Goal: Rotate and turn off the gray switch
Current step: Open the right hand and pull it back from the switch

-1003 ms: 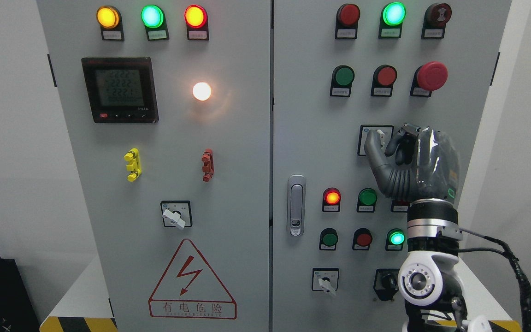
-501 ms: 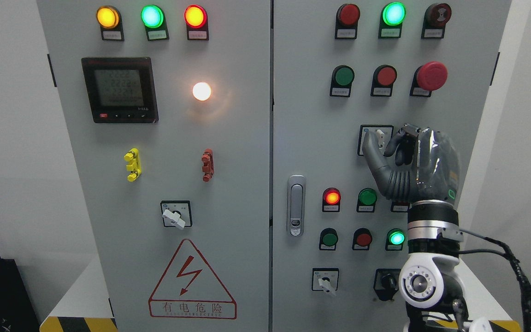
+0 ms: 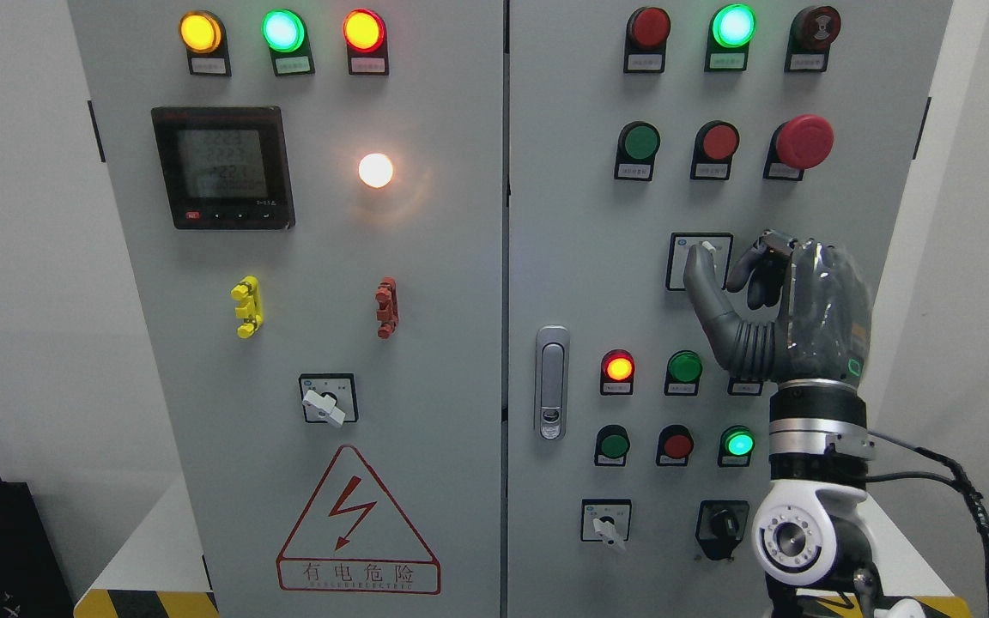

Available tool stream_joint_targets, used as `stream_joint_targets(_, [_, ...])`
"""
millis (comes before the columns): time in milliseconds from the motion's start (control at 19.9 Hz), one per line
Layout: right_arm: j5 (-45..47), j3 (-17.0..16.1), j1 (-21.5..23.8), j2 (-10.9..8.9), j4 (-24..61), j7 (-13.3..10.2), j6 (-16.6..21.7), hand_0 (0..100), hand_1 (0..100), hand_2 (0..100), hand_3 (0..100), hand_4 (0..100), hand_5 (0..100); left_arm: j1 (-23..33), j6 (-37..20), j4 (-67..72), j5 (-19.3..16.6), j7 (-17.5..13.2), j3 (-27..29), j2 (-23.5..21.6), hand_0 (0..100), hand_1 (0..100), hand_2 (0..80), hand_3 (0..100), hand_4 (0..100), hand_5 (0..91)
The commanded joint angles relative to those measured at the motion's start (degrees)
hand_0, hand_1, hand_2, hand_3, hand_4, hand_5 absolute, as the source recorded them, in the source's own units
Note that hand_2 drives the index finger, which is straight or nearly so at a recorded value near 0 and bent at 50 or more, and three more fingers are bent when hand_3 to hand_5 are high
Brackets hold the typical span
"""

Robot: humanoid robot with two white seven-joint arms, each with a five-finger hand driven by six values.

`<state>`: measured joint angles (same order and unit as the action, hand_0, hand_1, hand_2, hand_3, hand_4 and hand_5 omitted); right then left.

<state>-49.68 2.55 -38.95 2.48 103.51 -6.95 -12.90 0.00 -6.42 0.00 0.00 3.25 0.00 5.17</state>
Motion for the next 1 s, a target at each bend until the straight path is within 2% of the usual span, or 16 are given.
stream_joint_targets(0, [0.3, -0.6, 2.3, -3.26, 3.2, -3.5, 5.1, 32, 32, 71, 100, 97, 100, -0.5, 0.1, -1.4, 1.1, 0.1, 0.4, 0.0, 12, 39, 0.0, 0, 0, 0.0])
stream_joint_targets(50, [0.3, -0.7, 2.8, -3.53, 3.2, -4.6, 8.2, 31, 30, 67, 100, 99, 100, -0.5, 0.0, -1.4, 1.1, 0.1, 0.4, -0.1, 12, 39, 0.0, 0, 0, 0.0])
stream_joint_targets(150, [0.3, -1.5, 4.1, -3.97, 3.2, -4.9, 14.3, 30, 28, 61, 100, 97, 97, -0.5, 0.0, -1.4, 1.1, 0.1, 0.4, -0.1, 12, 39, 0.0, 0, 0, 0.0])
stream_joint_targets(251, [0.3, -1.7, 4.8, -5.20, 3.7, -4.7, 17.4, 30, 28, 57, 96, 87, 86, -0.5, 0.0, -1.4, 1.1, 0.1, 0.4, -0.1, 12, 39, 0.0, 0, 0, 0.0])
stream_joint_targets(301, [0.3, -1.7, 5.4, -5.90, 4.1, -4.7, 18.3, 31, 28, 55, 88, 78, 78, -0.5, 0.0, -1.4, 1.1, 0.1, 0.4, 0.0, 12, 39, 0.0, 0, 0, 0.0])
stream_joint_targets(351, [0.3, -1.7, 5.9, -6.78, 4.6, -4.5, 19.0, 31, 28, 51, 73, 61, 56, -0.5, 0.0, -1.4, 1.1, 0.1, 0.4, -0.1, 12, 39, 0.0, 0, 0, 0.0])
stream_joint_targets(401, [0.3, -1.7, 6.6, -7.66, 5.2, -4.4, 19.4, 31, 27, 50, 68, 55, 47, -0.5, 0.0, -1.4, 1.1, 0.1, 0.4, 0.0, 12, 39, 0.0, 0, 0, 0.0])
stream_joint_targets(451, [0.4, -1.7, 7.3, -8.53, 5.6, -4.3, 19.8, 32, 25, 45, 55, 39, 32, -0.5, 0.0, -1.4, 1.1, 0.1, 0.4, 0.0, 12, 39, 0.0, 0, 0, 0.0])
stream_joint_targets(501, [0.4, -1.7, 7.9, -9.24, 6.1, -4.2, 20.1, 33, 21, 39, 45, 30, 24, -0.5, 0.0, -1.4, 1.1, 0.1, 0.4, -0.1, 12, 39, 0.0, 0, 0, 0.0])
stream_joint_targets(552, [0.4, -1.8, 8.4, -9.86, 6.6, -4.1, 20.5, 33, 19, 35, 40, 26, 20, -0.5, 0.0, -1.4, 1.1, 0.2, 0.4, -0.1, 12, 39, 0.0, 0, 0, 0.0])
stream_joint_targets(602, [0.4, -1.8, 9.0, -10.21, 6.8, -4.1, 20.7, 34, 17, 25, 29, 17, 12, -0.5, 0.0, -1.4, 1.1, 0.1, 0.4, 0.0, 12, 39, 0.0, 0, 0, 0.0])
stream_joint_targets(652, [0.4, -1.8, 9.3, -10.56, 6.8, -4.1, 21.2, 34, 15, 19, 22, 11, 8, -0.5, 0.0, -1.4, 1.1, 0.1, 0.4, 0.0, 12, 39, 0.0, 0, 0, 0.0])
stream_joint_targets(802, [0.4, -1.9, 10.4, -10.83, 7.6, -4.1, 21.8, 31, 15, 8, 12, 2, 0, -0.5, 0.0, -1.4, 1.1, 0.1, 0.4, 0.0, 12, 39, 0.0, 0, 0, 0.0])
stream_joint_targets(953, [0.4, -2.5, 11.2, -11.70, 8.5, -4.1, 21.9, 27, 16, 6, 9, 0, 0, -0.5, 0.0, -1.4, 1.1, 0.1, 0.4, 0.0, 12, 39, 0.0, 0, 0, 0.0])
